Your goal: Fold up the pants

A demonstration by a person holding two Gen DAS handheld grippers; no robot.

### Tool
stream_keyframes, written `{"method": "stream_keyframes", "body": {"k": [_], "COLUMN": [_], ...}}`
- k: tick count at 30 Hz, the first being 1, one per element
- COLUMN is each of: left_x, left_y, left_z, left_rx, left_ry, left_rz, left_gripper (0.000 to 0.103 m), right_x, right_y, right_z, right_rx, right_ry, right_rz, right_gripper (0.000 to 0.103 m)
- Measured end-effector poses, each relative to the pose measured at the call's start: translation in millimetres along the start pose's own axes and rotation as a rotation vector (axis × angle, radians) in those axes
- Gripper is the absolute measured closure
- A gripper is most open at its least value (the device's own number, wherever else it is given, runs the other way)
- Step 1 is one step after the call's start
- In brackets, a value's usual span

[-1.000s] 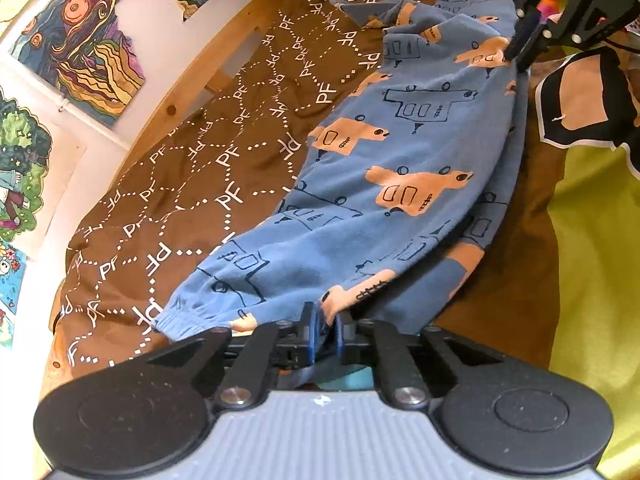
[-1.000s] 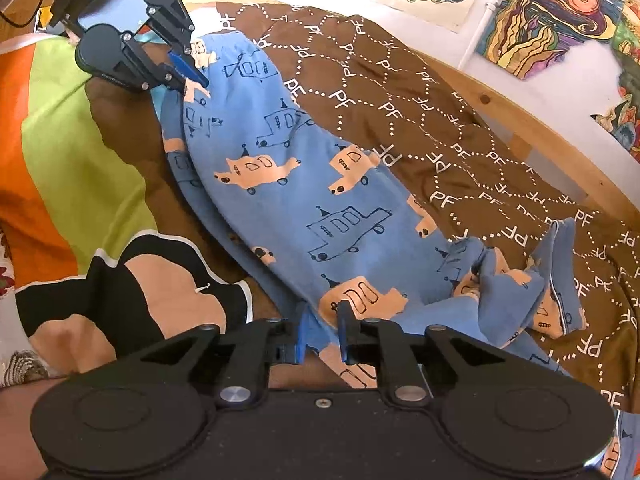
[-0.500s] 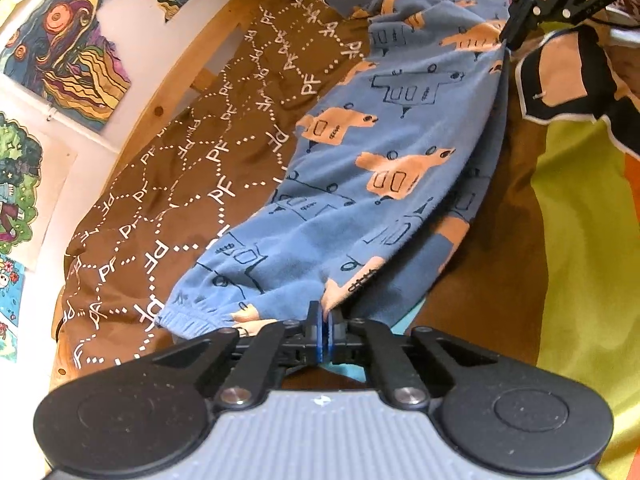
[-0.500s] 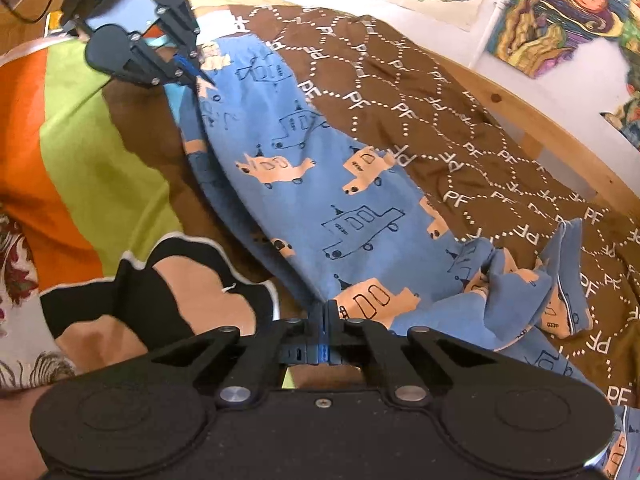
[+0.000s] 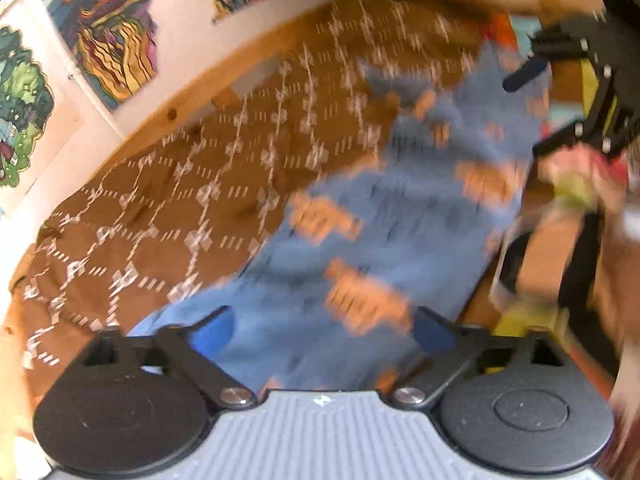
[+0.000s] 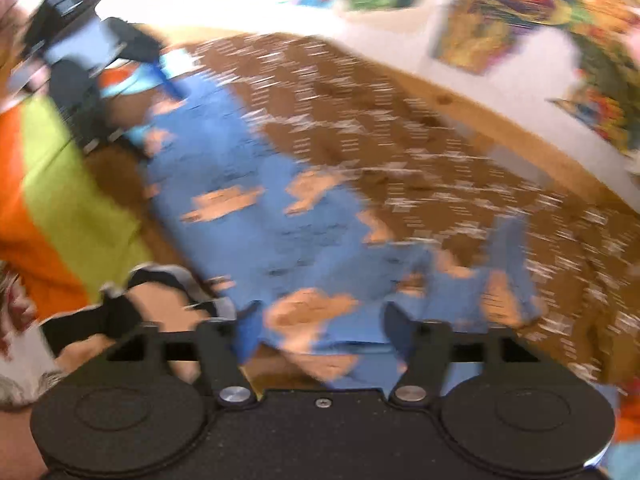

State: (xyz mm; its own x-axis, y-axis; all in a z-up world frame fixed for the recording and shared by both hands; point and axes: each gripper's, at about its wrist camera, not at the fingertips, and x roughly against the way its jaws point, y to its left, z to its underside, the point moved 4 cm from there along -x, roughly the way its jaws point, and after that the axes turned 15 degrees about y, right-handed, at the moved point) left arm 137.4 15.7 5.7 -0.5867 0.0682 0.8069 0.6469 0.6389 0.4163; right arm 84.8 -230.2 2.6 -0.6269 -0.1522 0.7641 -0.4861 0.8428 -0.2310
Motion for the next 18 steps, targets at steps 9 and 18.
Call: {"method": "stream_keyframes", "body": {"k": [9,18], "left_x": [-37,-39], "left_y": [-90,-164], "left_z": [-106,-116], "left_rx": [0.065,-0.135], "left_ry": [-0.1,-0.19], "left_rz": [0.123,0.111], "left_gripper": [0.0,0.003], "right_x": [11,-3], "right_y": [-126,-160], "right_z": [50,71], "right_rx": [-0.611,-0.798], "right_ry": [-0.044,-0.068], "right_rz": [-0.03,-0.07], "right_gripper": [0.001,0.001]}}
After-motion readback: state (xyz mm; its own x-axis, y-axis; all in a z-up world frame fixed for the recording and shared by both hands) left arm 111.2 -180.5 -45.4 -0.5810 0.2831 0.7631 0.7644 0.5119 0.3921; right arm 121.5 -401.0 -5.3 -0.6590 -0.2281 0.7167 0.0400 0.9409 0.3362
